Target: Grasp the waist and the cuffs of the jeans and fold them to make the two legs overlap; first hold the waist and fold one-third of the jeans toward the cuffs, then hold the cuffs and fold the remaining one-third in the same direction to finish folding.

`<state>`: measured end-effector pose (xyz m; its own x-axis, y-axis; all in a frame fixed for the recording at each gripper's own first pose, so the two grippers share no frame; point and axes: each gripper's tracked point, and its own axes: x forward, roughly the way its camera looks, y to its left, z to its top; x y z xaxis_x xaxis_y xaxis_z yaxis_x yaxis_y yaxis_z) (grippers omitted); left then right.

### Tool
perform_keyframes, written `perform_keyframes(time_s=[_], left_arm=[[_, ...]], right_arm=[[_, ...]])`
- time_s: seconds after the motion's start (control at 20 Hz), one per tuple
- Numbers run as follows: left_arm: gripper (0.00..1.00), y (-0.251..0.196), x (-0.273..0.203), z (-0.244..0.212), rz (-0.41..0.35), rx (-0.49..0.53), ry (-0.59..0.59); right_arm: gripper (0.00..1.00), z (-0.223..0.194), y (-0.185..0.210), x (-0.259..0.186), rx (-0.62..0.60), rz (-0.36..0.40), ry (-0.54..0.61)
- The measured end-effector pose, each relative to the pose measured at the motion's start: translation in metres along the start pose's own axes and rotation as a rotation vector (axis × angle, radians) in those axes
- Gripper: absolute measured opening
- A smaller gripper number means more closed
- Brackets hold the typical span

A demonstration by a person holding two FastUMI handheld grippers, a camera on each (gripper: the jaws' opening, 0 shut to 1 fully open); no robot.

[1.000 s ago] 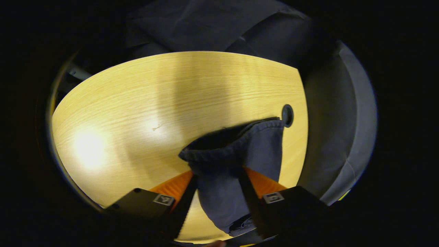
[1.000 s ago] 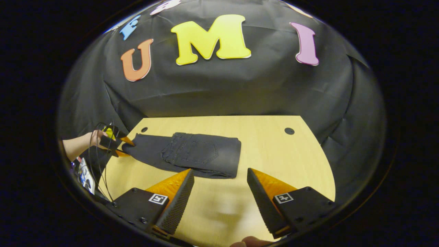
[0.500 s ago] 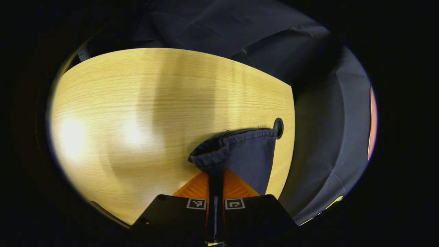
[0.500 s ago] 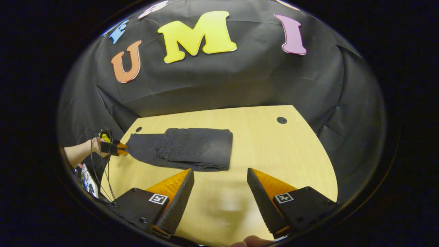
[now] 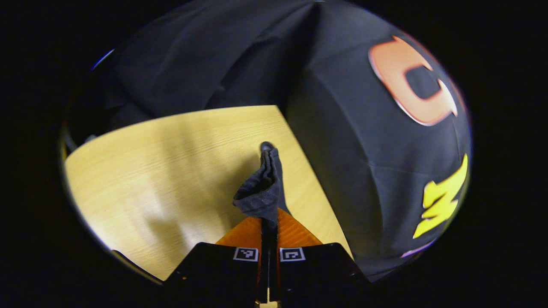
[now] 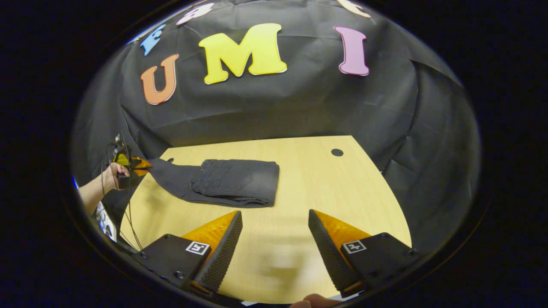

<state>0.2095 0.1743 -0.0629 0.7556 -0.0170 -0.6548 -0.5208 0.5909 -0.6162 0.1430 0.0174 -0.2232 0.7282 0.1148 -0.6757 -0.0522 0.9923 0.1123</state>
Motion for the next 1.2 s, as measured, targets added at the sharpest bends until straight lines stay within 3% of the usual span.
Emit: perform_keyframes(time_s=[0.25,0.35,0.4,0.45,0.5,0.55,0.6,0.65,0.85,1.2], left_arm=[[0.05,-0.155,-0.093,-0.011,-0.195,0.373,-0.101],[0.05,-0.212,-0.122,-0.035,-0.265,0.468,-0.110],[0.05,-0.192,-0.066,-0.107,-0.292,0.514,-0.106],[0.05,-0.256,-0.078,-0.142,-0.316,0.572,-0.097],[0.04,-0.255,-0.094,-0.143,-0.332,0.631,-0.089],[0.04,-0.267,-0.095,-0.174,-0.342,0.681,-0.074],[0.04,-0.269,-0.113,-0.168,-0.346,0.733,-0.056],[0.04,-0.277,-0.088,-0.213,-0.341,0.782,-0.050],[0.04,-0.269,-0.052,-0.281,-0.269,1.012,-0.073],[0.05,-0.230,0.002,-0.353,-0.133,1.099,-0.062]], right_arm=[[0.96,0.001,-0.015,-0.023,0.030,-0.018,-0.036],[0.96,-0.001,-0.025,-0.031,0.053,-0.030,-0.043],[0.96,-0.002,-0.032,-0.035,0.064,-0.038,-0.046],[0.96,-0.004,-0.039,-0.037,0.074,-0.052,-0.049],[0.96,-0.007,-0.048,-0.040,0.086,-0.066,-0.050],[0.96,-0.012,-0.058,-0.045,0.101,-0.080,-0.046],[0.96,-0.017,-0.067,-0.048,0.113,-0.097,-0.038],[0.96,-0.022,-0.078,-0.052,0.125,-0.114,-0.030],[0.93,-0.045,-0.122,-0.067,0.159,-0.188,0.007],[0.99,-0.065,-0.158,-0.067,0.156,-0.226,0.072]])
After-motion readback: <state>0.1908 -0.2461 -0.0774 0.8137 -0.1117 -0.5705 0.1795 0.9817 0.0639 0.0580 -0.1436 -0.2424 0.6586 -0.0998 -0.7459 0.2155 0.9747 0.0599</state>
